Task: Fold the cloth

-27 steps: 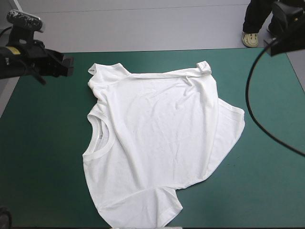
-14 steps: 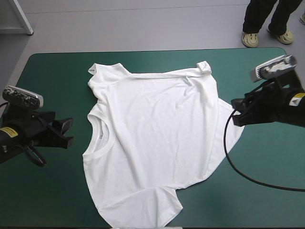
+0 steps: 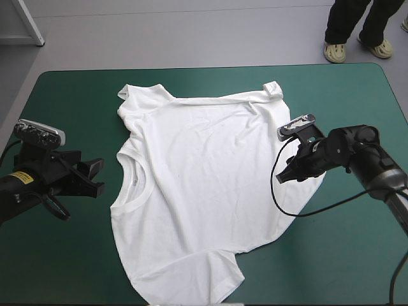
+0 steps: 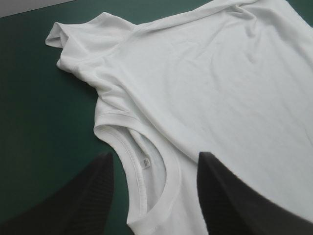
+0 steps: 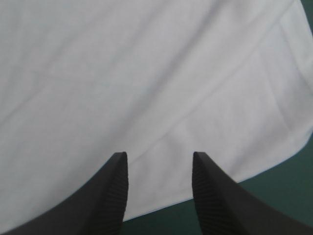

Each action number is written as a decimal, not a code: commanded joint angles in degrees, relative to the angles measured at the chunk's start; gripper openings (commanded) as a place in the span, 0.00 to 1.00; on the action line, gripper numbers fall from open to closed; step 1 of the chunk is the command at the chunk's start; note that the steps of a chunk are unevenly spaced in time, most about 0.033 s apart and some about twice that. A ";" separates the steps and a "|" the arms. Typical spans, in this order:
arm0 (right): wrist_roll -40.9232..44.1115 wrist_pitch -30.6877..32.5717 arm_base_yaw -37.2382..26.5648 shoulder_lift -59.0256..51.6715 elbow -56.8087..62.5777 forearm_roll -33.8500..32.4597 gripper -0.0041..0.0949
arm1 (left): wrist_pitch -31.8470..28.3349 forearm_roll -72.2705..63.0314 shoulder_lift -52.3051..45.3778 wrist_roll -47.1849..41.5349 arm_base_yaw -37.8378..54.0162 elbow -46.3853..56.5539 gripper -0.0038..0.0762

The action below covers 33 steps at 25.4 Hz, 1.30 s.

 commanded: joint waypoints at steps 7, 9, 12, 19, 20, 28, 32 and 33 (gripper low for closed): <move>6.64 -7.28 -8.30 7.85 -1.15 -9.03 0.60 | -2.36 -1.07 -0.35 0.73 -0.08 -1.26 0.52; 6.64 -7.64 -10.12 8.80 -1.15 -8.72 0.60 | -2.13 -1.18 -0.35 0.73 -0.45 -1.26 0.52; 6.43 -9.23 -12.63 10.86 -1.15 -6.25 0.60 | -2.13 -0.83 -0.35 0.87 -1.30 -1.26 0.52; 2.88 -12.86 -13.05 18.96 -1.15 -1.67 0.52 | -2.03 -0.83 -0.35 0.87 -2.51 -1.26 0.52; 2.88 -12.86 -13.05 19.54 -1.15 -1.57 0.50 | -2.03 -0.83 -0.35 0.87 -2.51 -1.26 0.52; 3.14 -12.61 -12.94 20.22 -1.61 -2.58 0.04 | -1.58 -0.83 0.21 1.09 -2.51 -1.26 0.52; 7.07 -14.80 -12.94 18.50 -3.89 -9.14 0.04 | -0.74 -0.83 0.21 1.09 -2.51 -1.26 0.52; 8.26 -15.36 -12.94 18.07 -4.98 -11.10 0.04 | -0.37 -0.83 0.21 1.09 -2.51 -1.26 0.52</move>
